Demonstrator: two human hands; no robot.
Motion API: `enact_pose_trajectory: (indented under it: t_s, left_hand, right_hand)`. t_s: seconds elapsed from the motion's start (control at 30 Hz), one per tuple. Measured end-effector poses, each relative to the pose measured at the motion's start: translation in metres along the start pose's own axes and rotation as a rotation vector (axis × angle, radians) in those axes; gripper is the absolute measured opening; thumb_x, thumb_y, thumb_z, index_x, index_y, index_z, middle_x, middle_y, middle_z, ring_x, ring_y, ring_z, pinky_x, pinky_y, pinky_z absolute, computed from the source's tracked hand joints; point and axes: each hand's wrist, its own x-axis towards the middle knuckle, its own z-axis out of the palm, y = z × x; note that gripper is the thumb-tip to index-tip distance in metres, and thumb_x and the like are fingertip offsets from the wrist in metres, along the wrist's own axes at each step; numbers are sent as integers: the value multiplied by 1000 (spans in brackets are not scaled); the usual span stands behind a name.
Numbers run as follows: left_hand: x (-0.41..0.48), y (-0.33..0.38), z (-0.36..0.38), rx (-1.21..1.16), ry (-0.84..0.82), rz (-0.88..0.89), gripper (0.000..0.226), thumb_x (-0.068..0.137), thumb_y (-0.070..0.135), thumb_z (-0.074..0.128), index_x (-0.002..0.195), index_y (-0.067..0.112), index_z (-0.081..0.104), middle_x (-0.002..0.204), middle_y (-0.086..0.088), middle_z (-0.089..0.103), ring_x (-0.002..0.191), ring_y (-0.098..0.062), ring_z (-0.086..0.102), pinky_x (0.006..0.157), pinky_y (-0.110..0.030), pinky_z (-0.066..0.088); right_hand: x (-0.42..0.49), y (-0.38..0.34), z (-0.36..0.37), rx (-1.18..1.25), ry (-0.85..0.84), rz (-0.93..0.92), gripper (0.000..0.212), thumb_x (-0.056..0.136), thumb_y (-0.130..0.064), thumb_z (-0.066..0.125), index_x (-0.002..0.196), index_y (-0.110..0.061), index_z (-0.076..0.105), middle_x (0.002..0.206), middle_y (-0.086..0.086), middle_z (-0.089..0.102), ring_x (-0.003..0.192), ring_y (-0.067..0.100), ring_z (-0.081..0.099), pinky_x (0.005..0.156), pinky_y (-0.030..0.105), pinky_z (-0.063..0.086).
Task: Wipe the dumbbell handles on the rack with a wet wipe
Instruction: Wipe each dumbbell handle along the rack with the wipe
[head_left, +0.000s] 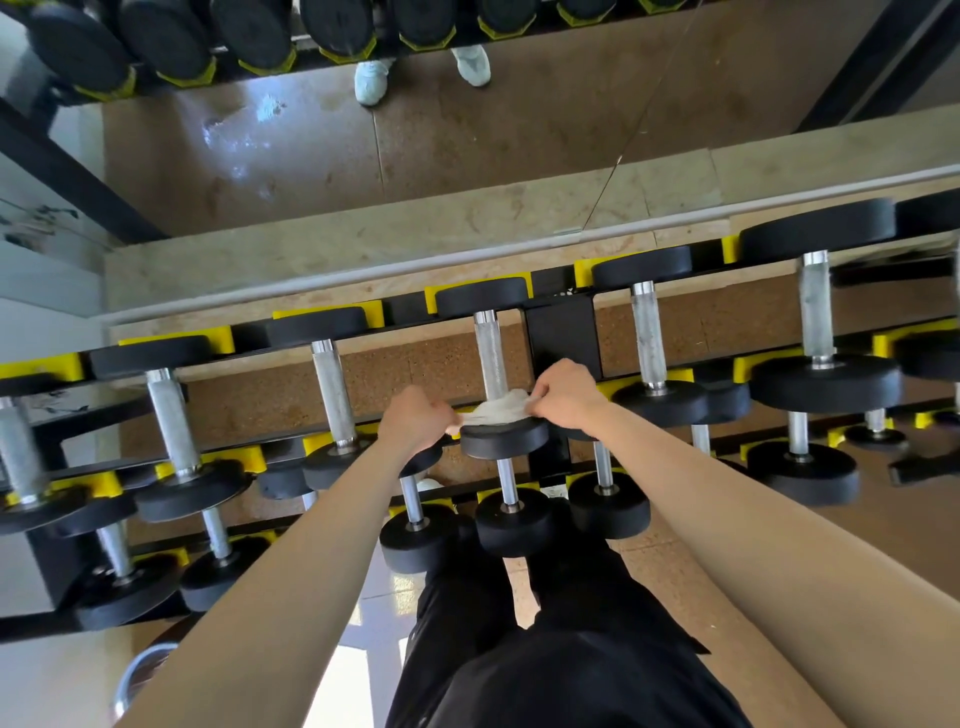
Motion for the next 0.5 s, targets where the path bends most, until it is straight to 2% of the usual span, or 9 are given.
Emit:
enact_pose_trajectory:
  t_s: [0.1, 0.17, 0.23, 0.3, 0.37, 0.43, 0.5]
  left_hand:
    - [-6, 11, 0, -55, -87, 121, 12, 90, 22, 71, 91, 13, 79, 89, -3, 72, 85, -17, 65, 79, -36, 57]
    - [-5, 8, -3, -59, -2, 53, 15, 92, 24, 67, 91, 11, 75, 88, -5, 71, 85, -21, 66, 78, -39, 58]
    - [-5, -1, -8, -190, 151, -88, 19, 93, 28, 62, 80, 14, 65, 79, -5, 65, 79, -25, 64, 70, -35, 52]
    - [-4, -9, -16, -493, 317, -193, 20, 94, 30, 59, 79, 16, 61, 76, -4, 62, 79, -26, 62, 70, -34, 47]
    - [-1, -12, -26, -874, 393, -206, 17, 95, 25, 56, 96, 10, 65, 85, -5, 65, 85, -23, 64, 71, -32, 53]
    - [3, -8, -33, -1172, 373, -167, 16, 97, 17, 54, 107, 8, 63, 98, -9, 69, 90, -19, 68, 76, -29, 59]
    - [6, 1, -33, -1318, 279, -113, 14, 98, 12, 52, 108, 9, 61, 111, -14, 69, 101, -23, 70, 90, -35, 59]
  right_hand:
    - [4, 15, -5, -20, 66, 124, 23, 82, -27, 79, 94, -8, 76, 87, 5, 72, 78, 16, 67, 61, 22, 50]
    - [2, 14, -4, -30, 36, 82, 24, 83, -32, 79, 93, -10, 77, 89, 4, 73, 80, 16, 67, 65, 24, 52]
    - [-1, 8, -1, 19, 5, -39, 16, 88, -25, 74, 99, -13, 78, 99, 2, 74, 92, 16, 67, 81, 28, 55]
    - [-5, 1, 1, 145, 27, -95, 18, 90, -13, 69, 106, -14, 77, 107, 0, 72, 100, 14, 66, 93, 30, 54]
    - [-2, 2, -1, 329, 86, -36, 18, 90, -8, 67, 104, -15, 77, 103, 0, 73, 93, 13, 65, 88, 30, 55]
    - [1, 3, -5, 559, 104, 67, 15, 91, -7, 66, 97, -17, 76, 99, 5, 74, 82, 15, 66, 75, 28, 57]
    - [4, 0, -11, 813, 68, 175, 14, 93, -8, 64, 104, -12, 73, 106, 14, 73, 84, 19, 69, 71, 28, 59]
